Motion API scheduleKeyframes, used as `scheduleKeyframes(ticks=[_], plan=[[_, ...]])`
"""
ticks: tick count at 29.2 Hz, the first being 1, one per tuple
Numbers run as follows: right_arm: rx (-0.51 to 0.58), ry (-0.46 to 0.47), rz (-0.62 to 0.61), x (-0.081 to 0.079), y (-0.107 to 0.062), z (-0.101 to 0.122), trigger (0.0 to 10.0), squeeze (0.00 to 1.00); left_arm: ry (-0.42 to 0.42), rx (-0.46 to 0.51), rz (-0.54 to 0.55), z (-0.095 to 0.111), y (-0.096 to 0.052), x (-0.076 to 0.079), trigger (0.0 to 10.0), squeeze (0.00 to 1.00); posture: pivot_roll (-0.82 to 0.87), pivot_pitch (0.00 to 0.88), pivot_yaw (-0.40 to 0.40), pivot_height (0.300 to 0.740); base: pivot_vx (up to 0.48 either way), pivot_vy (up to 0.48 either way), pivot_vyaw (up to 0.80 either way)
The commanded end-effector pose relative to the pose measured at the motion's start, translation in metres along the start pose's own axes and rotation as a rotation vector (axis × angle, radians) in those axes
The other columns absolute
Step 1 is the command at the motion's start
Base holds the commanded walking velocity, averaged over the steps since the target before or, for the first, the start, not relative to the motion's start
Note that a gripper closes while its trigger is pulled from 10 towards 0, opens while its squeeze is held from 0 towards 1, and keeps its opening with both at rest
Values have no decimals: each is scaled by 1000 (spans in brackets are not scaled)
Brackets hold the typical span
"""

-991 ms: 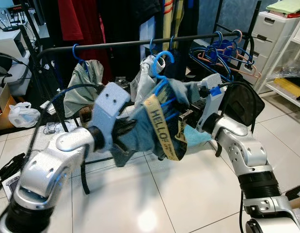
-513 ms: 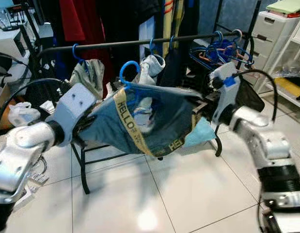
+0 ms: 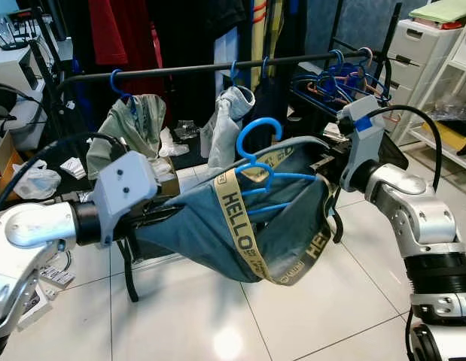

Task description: Hang hanger

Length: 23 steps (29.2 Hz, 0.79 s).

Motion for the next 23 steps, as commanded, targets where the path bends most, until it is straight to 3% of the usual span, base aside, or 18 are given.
scheduleKeyframes(ticks=[1, 3, 4, 7, 10, 16, 23], plan=[[-29, 10, -26, 7, -3, -7, 0, 0, 36, 16, 21, 5, -8, -11, 10000, 0, -86, 1, 8, 740, 0, 0, 0], [-34, 10, -39, 11, -6, -6, 0, 0, 73, -36, 35, -2, -14, -18, 10000, 0, -86, 1, 8, 740, 0, 0, 0], [-28, 17, -43, 12, -6, -4, 0, 0, 124, -130, 23, -17, -17, -18, 10000, 0, -86, 0, 7, 740, 0, 0, 0], [-21, 23, -43, 13, -6, -2, 0, 0, 159, -196, 4, -27, -19, -17, 10000, 0, -86, 0, 7, 740, 0, 0, 0], [7, 43, -38, 11, -4, 4, 0, 0, 198, -295, -60, -46, -17, -3, 10000, 0, -88, 1, 6, 740, 0, 0, 0], [69, 72, -47, 10, -2, 17, 0, 0, 240, -382, -155, -66, -12, 20, 10000, 0, -90, 1, 7, 740, 0, 0, 0], [56, 65, -79, 17, -5, 17, 0, 0, 279, -355, -177, -65, -12, 19, 10000, 0, -93, 5, 8, 740, 0, 0, 0]])
Point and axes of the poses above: a point about 5 cm out from each wrist's last joint towards the gripper, its own y axis pointing out of the wrist towards the gripper, its own z axis along the axis of the wrist's last joint, x = y × z, the point moved 1 cm from there along y, pointing out of the wrist towards the gripper, and after that the axes turned 13 degrees about y, right-handed, at the moved point
